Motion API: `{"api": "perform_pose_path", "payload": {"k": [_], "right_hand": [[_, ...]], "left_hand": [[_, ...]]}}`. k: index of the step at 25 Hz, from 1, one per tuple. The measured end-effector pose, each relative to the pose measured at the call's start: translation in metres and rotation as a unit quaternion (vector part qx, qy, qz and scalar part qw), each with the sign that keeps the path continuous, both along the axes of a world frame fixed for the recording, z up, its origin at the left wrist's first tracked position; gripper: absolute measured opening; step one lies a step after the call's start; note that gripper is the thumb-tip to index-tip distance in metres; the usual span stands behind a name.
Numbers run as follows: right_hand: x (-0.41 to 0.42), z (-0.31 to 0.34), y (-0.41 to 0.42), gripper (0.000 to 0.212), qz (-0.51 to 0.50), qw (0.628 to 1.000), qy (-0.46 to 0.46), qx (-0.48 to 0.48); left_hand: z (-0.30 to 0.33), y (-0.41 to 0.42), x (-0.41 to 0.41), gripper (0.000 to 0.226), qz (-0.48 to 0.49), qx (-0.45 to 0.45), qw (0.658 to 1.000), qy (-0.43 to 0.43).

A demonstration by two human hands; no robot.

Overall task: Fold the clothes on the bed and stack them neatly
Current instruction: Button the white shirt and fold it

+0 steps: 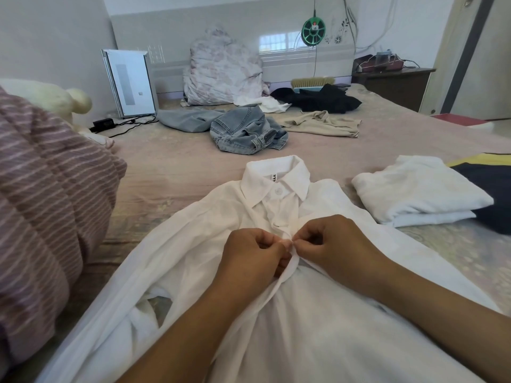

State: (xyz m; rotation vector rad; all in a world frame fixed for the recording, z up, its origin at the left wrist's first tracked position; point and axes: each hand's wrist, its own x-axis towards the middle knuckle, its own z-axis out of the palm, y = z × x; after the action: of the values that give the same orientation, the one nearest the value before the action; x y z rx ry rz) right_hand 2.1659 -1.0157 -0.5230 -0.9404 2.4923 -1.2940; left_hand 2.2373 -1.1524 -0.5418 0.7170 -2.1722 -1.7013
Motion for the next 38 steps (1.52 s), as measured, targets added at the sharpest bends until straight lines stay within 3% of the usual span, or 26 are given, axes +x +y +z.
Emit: {"api": "perform_pose_path", "payload": {"k": [3, 12, 16, 19, 21, 23, 26, 29, 31, 35, 38], "right_hand": [[-0.001, 0.0, 0.0, 0.022, -0.003, 1.0, 0.012, 0.001], [-0.011, 0.004, 0.006, 0.014, 0.025, 0.992, -0.117, -0.029], [-0.013, 0.001, 0.007, 0.004, 0.009, 0.991, -0.12, -0.06], [-0.016, 0.004, 0.007, 0.01, -0.017, 0.989, -0.132, -0.071], [-0.016, 0.011, 0.01, 0.013, -0.025, 0.989, -0.131, -0.057], [-0.012, 0.021, 0.017, 0.016, -0.024, 0.997, -0.073, -0.011], [0.003, 0.034, 0.036, 0.022, -0.011, 0.997, 0.017, 0.077], [0.021, 0.041, 0.055, 0.033, 0.051, 0.975, 0.031, 0.214], [0.026, 0.039, 0.063, 0.036, 0.072, 0.968, 0.02, 0.24], [0.018, 0.044, 0.069, 0.036, 0.041, 0.984, -0.031, 0.171], [0.014, 0.045, 0.08, 0.047, 0.031, 0.991, -0.088, 0.098]], "left_hand": [[0.0, -0.001, -0.001, 0.013, -0.002, 0.024, 1.0, 0.008], [0.003, -0.007, 0.001, 0.016, -0.028, 0.118, 0.993, 0.012], [0.011, -0.006, 0.001, 0.016, -0.004, 0.035, 0.999, 0.013], [0.026, -0.013, 0.005, 0.019, -0.032, -0.111, 0.993, -0.038], [0.039, -0.017, 0.013, 0.028, -0.109, -0.205, 0.965, -0.122], [0.05, -0.012, 0.021, 0.032, -0.18, -0.274, 0.925, -0.192], [0.057, 0.001, 0.027, 0.031, -0.203, -0.368, 0.88, -0.222], [0.057, 0.011, 0.034, 0.029, -0.194, -0.399, 0.864, -0.238], [0.056, 0.011, 0.044, 0.025, -0.184, -0.423, 0.855, -0.237], [0.052, 0.011, 0.068, 0.011, -0.13, -0.441, 0.863, -0.209], [0.053, 0.026, 0.079, 0.004, -0.082, -0.424, 0.889, -0.15]]}}
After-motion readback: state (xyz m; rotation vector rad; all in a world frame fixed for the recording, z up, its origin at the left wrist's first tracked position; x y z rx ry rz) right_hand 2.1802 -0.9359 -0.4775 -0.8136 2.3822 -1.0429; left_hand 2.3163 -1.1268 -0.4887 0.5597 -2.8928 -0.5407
